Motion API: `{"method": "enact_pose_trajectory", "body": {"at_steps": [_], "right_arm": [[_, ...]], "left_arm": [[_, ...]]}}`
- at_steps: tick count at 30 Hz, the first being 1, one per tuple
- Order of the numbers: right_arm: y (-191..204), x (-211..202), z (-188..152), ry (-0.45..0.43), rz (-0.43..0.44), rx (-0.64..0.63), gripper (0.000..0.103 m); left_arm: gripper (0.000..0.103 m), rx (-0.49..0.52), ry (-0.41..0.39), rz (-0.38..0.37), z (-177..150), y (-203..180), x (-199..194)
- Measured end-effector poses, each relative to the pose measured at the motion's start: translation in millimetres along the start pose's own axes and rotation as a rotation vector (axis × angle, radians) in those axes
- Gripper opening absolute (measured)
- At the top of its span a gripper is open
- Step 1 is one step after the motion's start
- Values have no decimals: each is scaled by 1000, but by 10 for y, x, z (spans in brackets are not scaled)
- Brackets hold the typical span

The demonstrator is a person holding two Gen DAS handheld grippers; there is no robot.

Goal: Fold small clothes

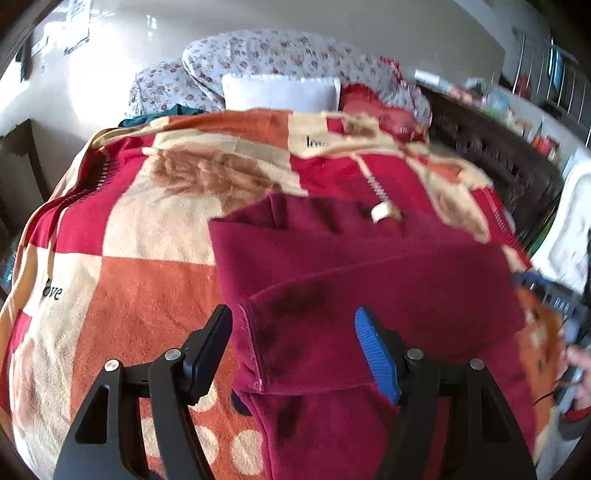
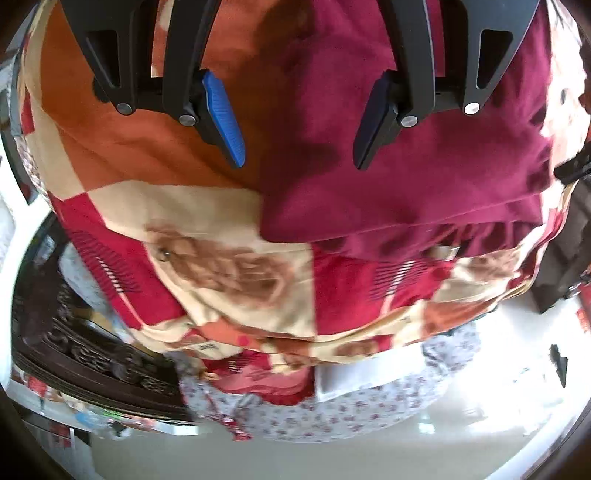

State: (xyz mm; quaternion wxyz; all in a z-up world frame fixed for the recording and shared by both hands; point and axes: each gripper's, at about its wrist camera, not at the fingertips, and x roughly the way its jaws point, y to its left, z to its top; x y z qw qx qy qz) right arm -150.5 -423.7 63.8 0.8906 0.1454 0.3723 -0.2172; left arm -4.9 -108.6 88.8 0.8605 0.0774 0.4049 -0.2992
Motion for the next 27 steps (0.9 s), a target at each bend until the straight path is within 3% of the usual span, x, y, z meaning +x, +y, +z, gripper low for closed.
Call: {"method": "enact_pose_trajectory", "body": {"at_steps": [2,3,4,8,11,17,20,21,23,25,27], "right_arm": [[21,99,17,19,-25,-30,63],[45,167,27,30,-38,-55,60],[58,230,36,37,-48,-70,56],[34,462,89,54,-88,-91,56],[-34,364,99,55,-79,-76,58],[-61,-125,-133,43,57,-56,60],[27,-153,-305,58,52,-107,60],[52,-71,-361,85,13,-140,60],[27,59,-412,111,-42,-162,62],[-71,100,-400,120,-37,-116,68],[-94,-5,-393,100,-59,-112,68]], "left_arm": [[45,30,24,42,1,-56,136],[20,44,42,53,8,-77,203],[11,45,56,57,14,-79,257],[10,3,70,118,76,7,540],[10,-54,78,94,59,85,607],[11,-25,56,94,-126,17,293],[30,-9,37,121,-243,-58,143],[40,-11,25,121,-285,-85,87],[43,-14,10,118,-345,-131,10],[44,-8,7,131,-411,-200,-59],[47,-1,9,127,-478,-262,-122]]}}
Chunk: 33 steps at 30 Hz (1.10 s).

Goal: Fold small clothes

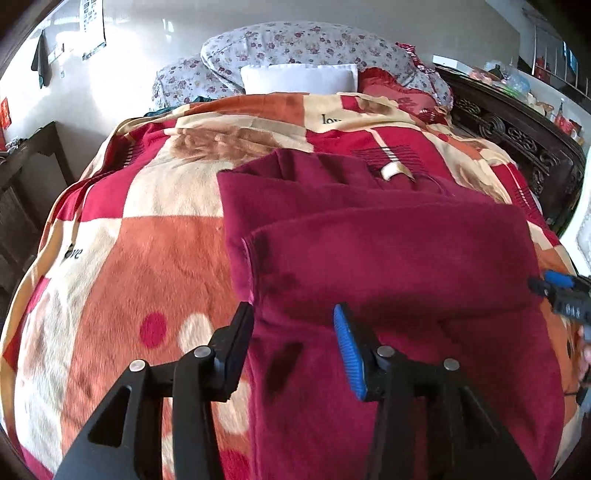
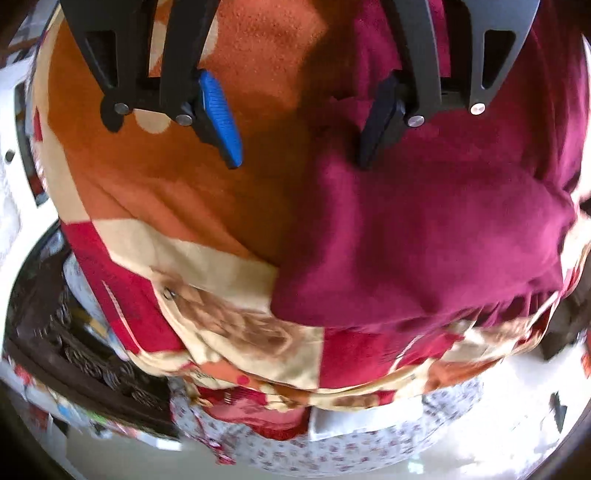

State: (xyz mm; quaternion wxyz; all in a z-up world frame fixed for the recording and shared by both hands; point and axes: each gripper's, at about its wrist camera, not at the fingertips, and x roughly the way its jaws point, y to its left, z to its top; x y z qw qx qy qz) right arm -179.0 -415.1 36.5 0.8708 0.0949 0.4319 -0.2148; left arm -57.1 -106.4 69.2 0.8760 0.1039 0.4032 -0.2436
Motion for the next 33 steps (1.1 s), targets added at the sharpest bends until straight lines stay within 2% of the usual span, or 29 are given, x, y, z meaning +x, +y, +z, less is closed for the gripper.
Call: {"method": "enact_pose_trajectory", "body": {"at_steps": [2,3,7,9,12,14,17,21,22,23,24,25,27,28,30,31,33], "right_arm": [[4,-130,-46,-17,-37,-15,68],[-1,-221,-92,-18,-25,-14,68],[-9,-563,-361,-12,126,30,70],[48,-699,-545,14,195,8,70],[93,-836,-808,46,219,-19,71],[56,-867,-919,63,238,10,76],[12,-817,-1068,97,326,86,77],[137,-643,-1228,137,360,88,76],[172,-618,-1269,140,371,75,58],[206,-635,-1294,131,392,47,21],[227,-693,-1312,112,390,21,14],[256,-782,-1316,83,355,-16,9],[293,-974,-1324,7,295,-91,8],[269,-994,-1331,-1,280,-93,8],[164,-858,-1366,42,256,-57,7],[114,-799,-1389,63,268,-31,8],[-15,-802,-1450,71,351,68,9]], "left_arm": [[50,8,4,0,-64,-51,-71],[52,13,2,3,-96,-74,-111],[57,20,-3,-1,-243,-155,-258],[57,17,3,-4,-315,-181,-303],[65,-7,20,-29,-486,-186,-402],[66,-21,34,-31,-614,-162,-474],[67,-47,42,-18,-811,-93,-578],[68,-105,83,-34,-1043,26,-647],[68,-111,89,-37,-1084,40,-657],[68,-117,94,-37,-1152,57,-685],[68,-118,96,-33,-1191,66,-701],[68,-116,100,-28,-1239,75,-724],[68,-110,112,-28,-1337,96,-781],[68,-111,116,-29,-1383,108,-810],[68,-119,123,-36,-1460,129,-849],[68,-123,127,-41,-1487,138,-863],[68,-134,134,-52,-1566,160,-902]]}}
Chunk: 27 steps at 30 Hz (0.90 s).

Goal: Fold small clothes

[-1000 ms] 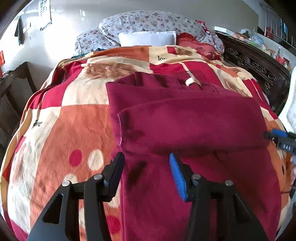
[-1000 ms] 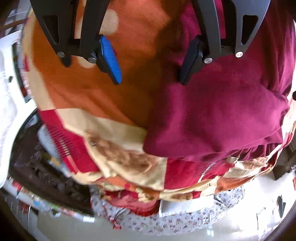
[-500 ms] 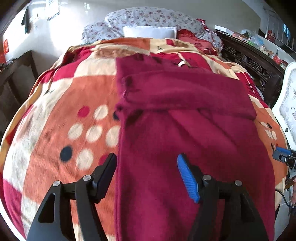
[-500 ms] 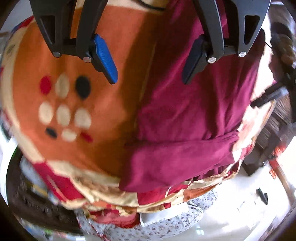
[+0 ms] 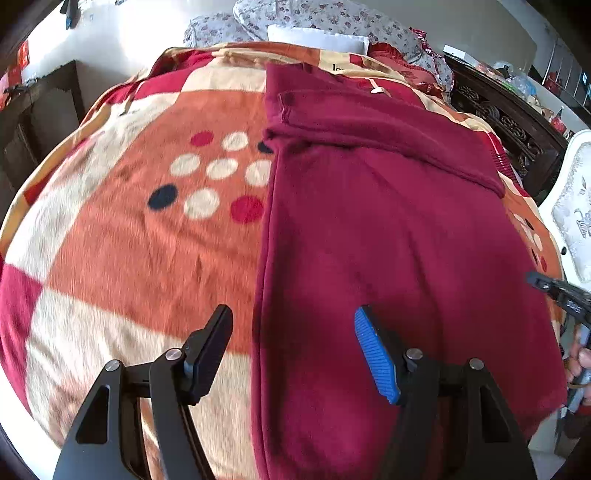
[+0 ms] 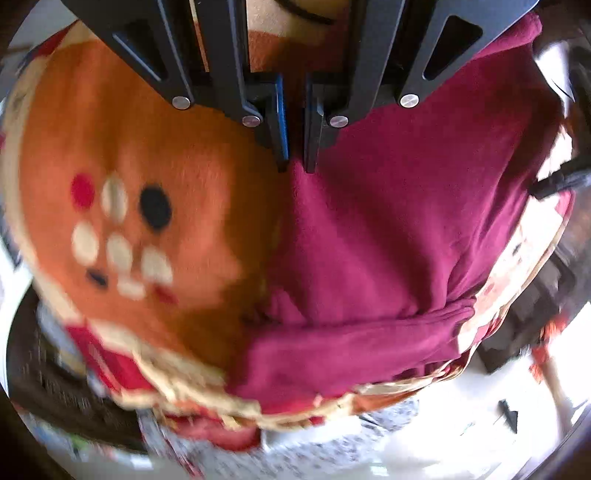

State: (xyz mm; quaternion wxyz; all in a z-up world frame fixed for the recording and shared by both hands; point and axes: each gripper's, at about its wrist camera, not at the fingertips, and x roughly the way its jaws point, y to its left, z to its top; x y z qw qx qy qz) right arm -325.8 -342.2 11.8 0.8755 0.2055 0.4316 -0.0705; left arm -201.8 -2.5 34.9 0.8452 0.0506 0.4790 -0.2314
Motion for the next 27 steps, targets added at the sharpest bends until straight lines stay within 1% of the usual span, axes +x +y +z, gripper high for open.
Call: {"method": "enact_pose_trajectory", "body": {"at_steps": [2,3,4,5,6,7,8,10,12,13,14,17,20,21,22,24,25,27], "right_arm": [[-91,-134,-65,-9,80,72,13],[-109,-222,-110,4,113,73,15],[-99,-293,-152,12,118,60,22],[-86,-403,-215,23,105,35,31],[-69,-474,-261,36,91,18,36],[-63,-555,-314,53,77,-1,46],[-50,-639,-369,71,66,-22,50],[-33,-770,-457,89,81,-45,51],[-24,-863,-539,106,138,-40,58],[-38,-866,-559,104,165,-28,63],[-33,-847,-602,104,208,-6,65],[34,-675,-747,139,282,28,67],[78,-418,-846,168,301,77,67],[84,-357,-863,166,317,102,68],[100,-326,-869,154,327,118,70],[176,-314,-867,115,352,118,71],[227,-309,-865,110,359,105,70],[322,-309,-853,98,351,66,59]], "left_arm": [[68,-10,12,-12,-51,23,-20],[68,-16,19,-21,-75,36,-29],[68,-23,26,-31,-104,55,-43],[68,-29,31,-40,-125,72,-54],[69,-32,34,-45,-138,82,-61],[71,-39,39,-51,-161,101,-75],[71,-43,41,-53,-176,110,-81],[72,-57,45,-58,-210,134,-101],[72,-66,50,-69,-244,143,-125],[72,-69,53,-74,-256,144,-130],[72,-75,62,-86,-282,141,-143],[72,-82,70,-103,-341,124,-185],[72,-79,71,-99,-403,98,-222],[73,-79,72,-95,-427,89,-229],[73,-81,74,-93,-442,87,-228],[74,-80,80,-93,-482,68,-235],[74,-80,81,-93,-498,62,-235],[76,-83,79,-89,-528,51,-225]]}}
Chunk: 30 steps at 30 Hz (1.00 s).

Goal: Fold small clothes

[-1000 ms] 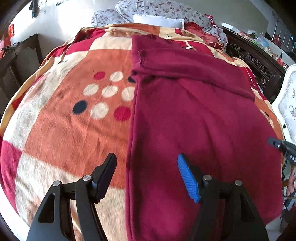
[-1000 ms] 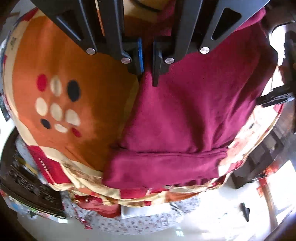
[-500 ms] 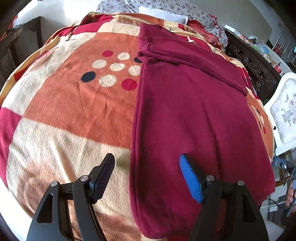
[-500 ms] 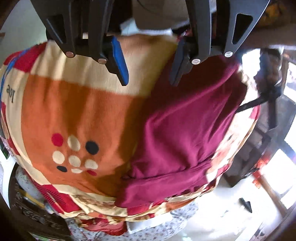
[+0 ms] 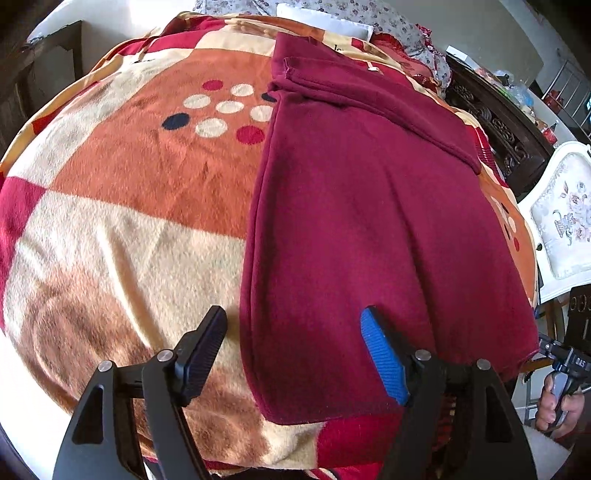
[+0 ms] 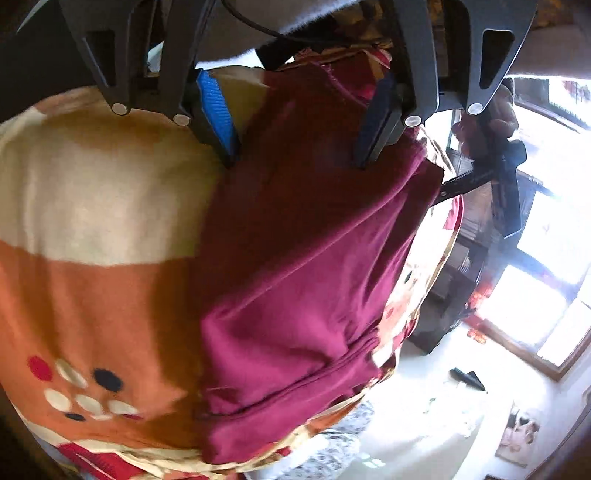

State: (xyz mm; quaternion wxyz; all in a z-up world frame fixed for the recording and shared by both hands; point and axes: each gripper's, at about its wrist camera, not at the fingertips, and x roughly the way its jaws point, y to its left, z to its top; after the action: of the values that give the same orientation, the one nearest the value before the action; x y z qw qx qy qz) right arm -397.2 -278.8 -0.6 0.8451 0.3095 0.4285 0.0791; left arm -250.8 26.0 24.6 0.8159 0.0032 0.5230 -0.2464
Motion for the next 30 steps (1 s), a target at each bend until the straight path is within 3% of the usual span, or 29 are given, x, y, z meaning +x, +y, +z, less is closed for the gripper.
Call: {"method": "enact_pose_trajectory", "body": {"at_steps": [1,2,3,5,10,13,17,18,20,28,30], "right_arm": [[23,5,-4,-5,-14,-16,46],[40,-5,-3,-14,-36,-33,26],[49,-40,0,-31,-60,-50,16],[69,-143,-4,-55,-83,-82,10],[-60,-302,-36,-59,-202,-114,8],[-169,-194,-83,-13,-189,-92,8],[-196,-225,-53,-32,-85,-29,14],[-199,-231,-44,-30,-63,-23,19],[-185,-225,-46,-26,-64,-30,47],[-142,-60,-99,10,-27,-58,48],[-117,-68,-111,2,-29,-91,38]], "left_arm": [[76,-2,-2,3,-12,-4,10],[77,-2,-5,5,-23,-5,16],[77,-1,-7,7,-30,-10,21],[77,6,-10,12,-35,-17,23],[78,-3,-6,-1,-49,40,-1],[79,-25,-13,-12,-75,81,-9],[83,-14,-16,-4,-115,61,-9],[85,-10,-17,1,-133,55,-5],[88,-1,-19,8,-163,44,2],[95,33,-1,25,-190,-11,51],[95,42,15,30,-176,-15,60]]}}
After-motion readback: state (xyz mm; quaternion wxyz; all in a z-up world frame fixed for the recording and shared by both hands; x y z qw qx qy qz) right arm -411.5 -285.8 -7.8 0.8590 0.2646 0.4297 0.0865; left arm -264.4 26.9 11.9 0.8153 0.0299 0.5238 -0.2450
